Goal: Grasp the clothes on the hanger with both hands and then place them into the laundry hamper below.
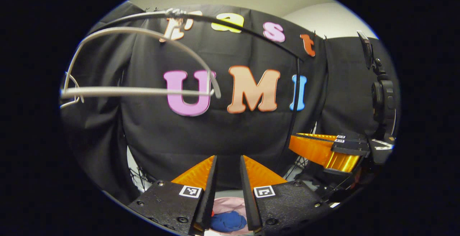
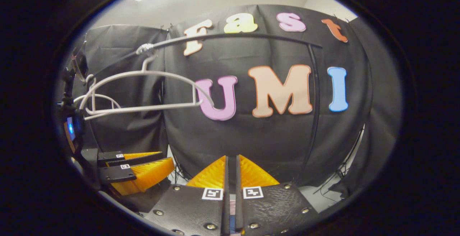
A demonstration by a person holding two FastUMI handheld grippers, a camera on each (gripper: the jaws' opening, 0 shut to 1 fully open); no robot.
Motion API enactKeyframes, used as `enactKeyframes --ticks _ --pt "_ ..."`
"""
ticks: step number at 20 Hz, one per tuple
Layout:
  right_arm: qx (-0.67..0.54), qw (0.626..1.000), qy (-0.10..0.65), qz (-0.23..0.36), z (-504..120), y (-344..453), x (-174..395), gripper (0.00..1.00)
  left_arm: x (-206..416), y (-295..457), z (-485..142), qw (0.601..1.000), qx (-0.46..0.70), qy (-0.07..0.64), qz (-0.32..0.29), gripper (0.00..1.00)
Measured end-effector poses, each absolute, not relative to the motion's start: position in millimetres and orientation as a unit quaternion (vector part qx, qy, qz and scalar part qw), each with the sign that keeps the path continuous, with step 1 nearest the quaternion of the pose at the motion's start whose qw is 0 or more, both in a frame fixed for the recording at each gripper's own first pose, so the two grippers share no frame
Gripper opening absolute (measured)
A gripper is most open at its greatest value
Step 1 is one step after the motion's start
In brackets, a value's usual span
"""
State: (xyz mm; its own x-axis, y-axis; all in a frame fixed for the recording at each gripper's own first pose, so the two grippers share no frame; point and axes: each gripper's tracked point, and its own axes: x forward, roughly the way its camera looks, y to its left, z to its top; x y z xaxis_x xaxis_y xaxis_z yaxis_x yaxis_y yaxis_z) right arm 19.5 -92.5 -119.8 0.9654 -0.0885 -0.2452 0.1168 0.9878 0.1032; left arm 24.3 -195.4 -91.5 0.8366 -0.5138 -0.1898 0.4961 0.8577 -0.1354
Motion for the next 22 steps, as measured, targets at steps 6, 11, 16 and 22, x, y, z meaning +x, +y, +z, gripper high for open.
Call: enactKeyframes --ticks 6,11,16,22 --pt "0.049 0.996 0.058 -0.042 -45.1 -79.6 13.5 0.06 21.1 -178.2 -29.5 0.964 -0.046 0.060 -0.255 0.37" --pt "0.038 0.998 0.023 -0.037 -8.2 -73.5 8.7 0.11 2.6 -174.4 10.5 0.966 -0.057 0.039 -0.250 0.55" --pt "0.038 0.998 0.008 -0.041 6.0 -77.3 -5.1 0.29 -6.2 -175.4 24.0 0.966 -0.055 0.020 -0.251 0.73" --pt "0.040 0.997 -0.010 -0.067 17.9 -100.3 -12.3 0.96 -3.8 -177.4 28.2 0.969 -0.046 0.008 -0.241 0.94"
